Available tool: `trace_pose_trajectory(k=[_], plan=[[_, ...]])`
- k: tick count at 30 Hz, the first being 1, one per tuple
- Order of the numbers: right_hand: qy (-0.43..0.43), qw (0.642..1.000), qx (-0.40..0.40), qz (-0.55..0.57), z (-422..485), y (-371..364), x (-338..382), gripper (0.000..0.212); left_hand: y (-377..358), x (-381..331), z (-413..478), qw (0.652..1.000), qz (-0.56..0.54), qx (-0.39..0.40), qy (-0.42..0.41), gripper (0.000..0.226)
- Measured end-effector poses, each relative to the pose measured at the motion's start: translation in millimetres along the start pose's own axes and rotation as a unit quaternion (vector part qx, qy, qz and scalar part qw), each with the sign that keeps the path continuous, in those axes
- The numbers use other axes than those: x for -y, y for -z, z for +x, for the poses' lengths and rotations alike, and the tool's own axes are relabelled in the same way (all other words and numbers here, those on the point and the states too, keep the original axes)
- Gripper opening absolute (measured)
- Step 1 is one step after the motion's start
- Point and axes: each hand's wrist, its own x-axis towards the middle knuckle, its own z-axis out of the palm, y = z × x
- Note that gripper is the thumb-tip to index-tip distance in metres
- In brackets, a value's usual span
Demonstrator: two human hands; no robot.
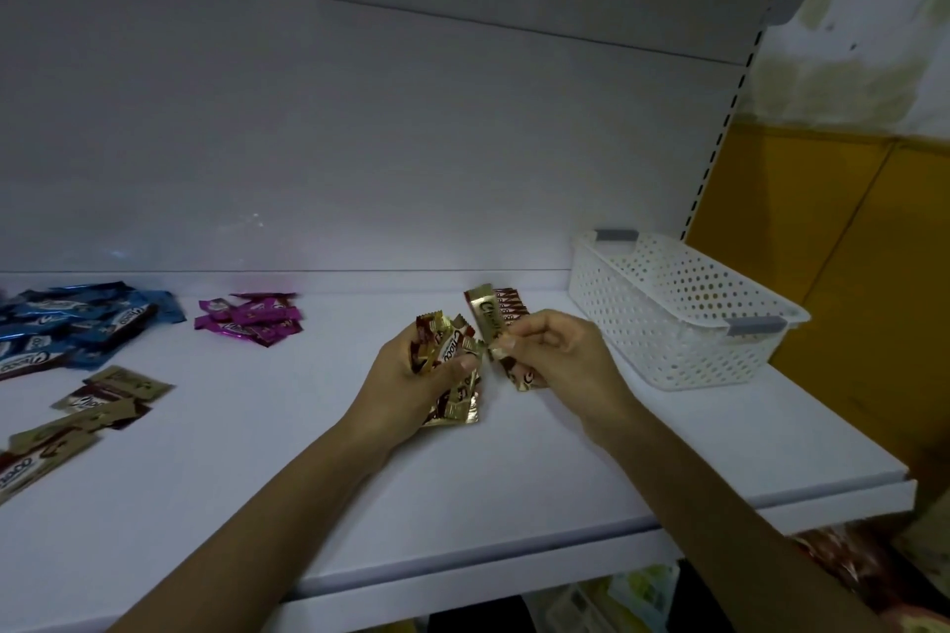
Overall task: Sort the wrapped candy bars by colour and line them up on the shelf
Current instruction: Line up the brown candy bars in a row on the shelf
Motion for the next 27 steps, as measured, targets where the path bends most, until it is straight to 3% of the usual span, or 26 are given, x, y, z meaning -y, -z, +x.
trace_pose_trajectory(k=[2, 4, 6, 14, 17, 23, 27], plan=[[0.096, 0.983, -0.026, -0.155, -5.8, 20.4, -3.7, 0.013, 0.2, 2.0, 0.9, 1.000, 0.008, -0.009, 0.004, 0.020], [0.178, 0.928, -0.001, -0.327, -15.8, 43.4, -12.6, 0.010, 0.0, 3.6, 1.9, 1.000, 0.012, -0.019, 0.011, 0.020], [0.182, 0.893, 0.050, -0.408, -26.4, 62.4, -23.8, 0.008, -0.3, 4.6, 2.6, 1.000, 0.014, -0.024, 0.012, 0.020], [0.147, 0.892, 0.115, -0.412, -24.8, 62.6, -30.9, 0.029, -3.0, 1.0, -0.8, 0.999, 0.009, -0.027, 0.015, 0.020], [0.131, 0.884, 0.150, -0.424, -18.6, 60.8, -27.4, 0.026, -3.4, 0.2, -1.8, 0.999, 0.017, -0.029, 0.014, 0.020], [0.138, 0.872, 0.057, -0.466, -3.3, 64.5, -30.8, 0.023, -3.4, 0.3, -1.2, 0.999, 0.014, -0.031, 0.014, 0.021], [0.135, 0.874, 0.042, -0.465, 2.7, 59.9, -36.9, 0.025, -3.8, -0.6, -2.1, 1.000, 0.005, -0.028, 0.013, 0.020]])
